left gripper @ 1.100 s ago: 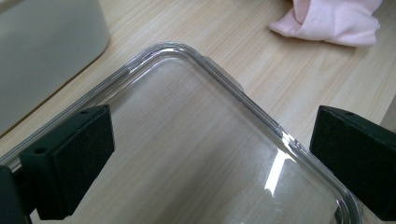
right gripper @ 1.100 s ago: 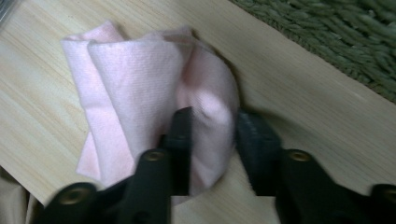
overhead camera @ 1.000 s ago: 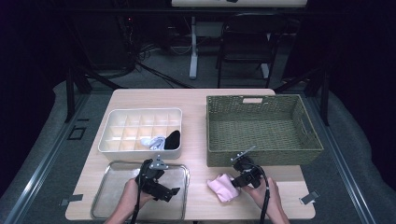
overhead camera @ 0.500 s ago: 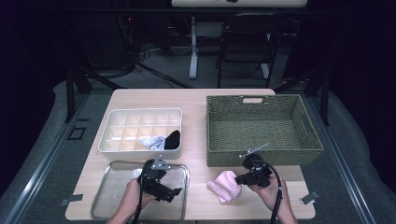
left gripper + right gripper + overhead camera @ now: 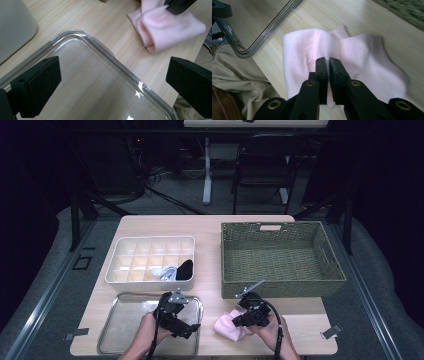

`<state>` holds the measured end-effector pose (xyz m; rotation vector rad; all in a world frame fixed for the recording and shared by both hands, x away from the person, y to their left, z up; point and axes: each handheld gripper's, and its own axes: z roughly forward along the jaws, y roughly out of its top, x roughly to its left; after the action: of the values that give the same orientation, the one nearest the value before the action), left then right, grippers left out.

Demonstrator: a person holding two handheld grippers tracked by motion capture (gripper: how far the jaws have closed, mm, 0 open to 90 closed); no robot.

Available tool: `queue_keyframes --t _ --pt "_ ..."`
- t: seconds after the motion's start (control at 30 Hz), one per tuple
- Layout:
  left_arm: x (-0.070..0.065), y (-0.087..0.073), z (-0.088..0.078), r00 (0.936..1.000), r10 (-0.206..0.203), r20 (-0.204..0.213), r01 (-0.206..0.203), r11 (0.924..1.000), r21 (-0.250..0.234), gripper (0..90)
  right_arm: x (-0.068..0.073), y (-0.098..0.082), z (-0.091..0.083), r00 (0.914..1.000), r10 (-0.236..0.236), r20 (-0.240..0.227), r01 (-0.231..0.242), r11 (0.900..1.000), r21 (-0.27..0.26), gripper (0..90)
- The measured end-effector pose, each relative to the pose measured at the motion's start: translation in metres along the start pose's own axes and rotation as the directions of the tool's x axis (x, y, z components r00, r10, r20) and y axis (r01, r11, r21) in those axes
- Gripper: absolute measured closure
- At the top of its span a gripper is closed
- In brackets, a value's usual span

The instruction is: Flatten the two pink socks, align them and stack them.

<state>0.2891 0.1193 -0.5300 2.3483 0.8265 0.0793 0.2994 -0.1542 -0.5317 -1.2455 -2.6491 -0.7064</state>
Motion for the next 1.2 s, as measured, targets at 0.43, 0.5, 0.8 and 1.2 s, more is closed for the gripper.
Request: queue_keyframes --t 0.43,0.5,0.8,1.2 --pt "-0.012 0.008 0.0 0.9991 -0.027 0.034 0.027 0.9994 -0.023 0.2 -0.021 -0.011 -0.015 0.9945 0.081 0.066 -0.075 0.992 -0.097 66.9" --pt "-0.016 0.011 0.001 0.9993 -0.021 0.032 0.022 0.9993 -0.031 0.2 -0.024 -0.011 -0.009 0.9945 0.077 0.07 -0.073 0.995 -0.063 64.9" --pt "-0.043 0.027 0.02 0.9926 -0.002 0.121 0.001 1.0 0.005 15.1 -0.028 -0.016 0.004 0.9931 0.1 0.061 -0.096 0.993 -0.063 67.0" --pt "-0.081 0.04 0.062 0.9896 0.117 0.084 -0.125 0.9875 0.096 50.8 -0.022 -0.016 0.012 0.9945 0.037 0.098 -0.027 0.994 -0.104 66.6"
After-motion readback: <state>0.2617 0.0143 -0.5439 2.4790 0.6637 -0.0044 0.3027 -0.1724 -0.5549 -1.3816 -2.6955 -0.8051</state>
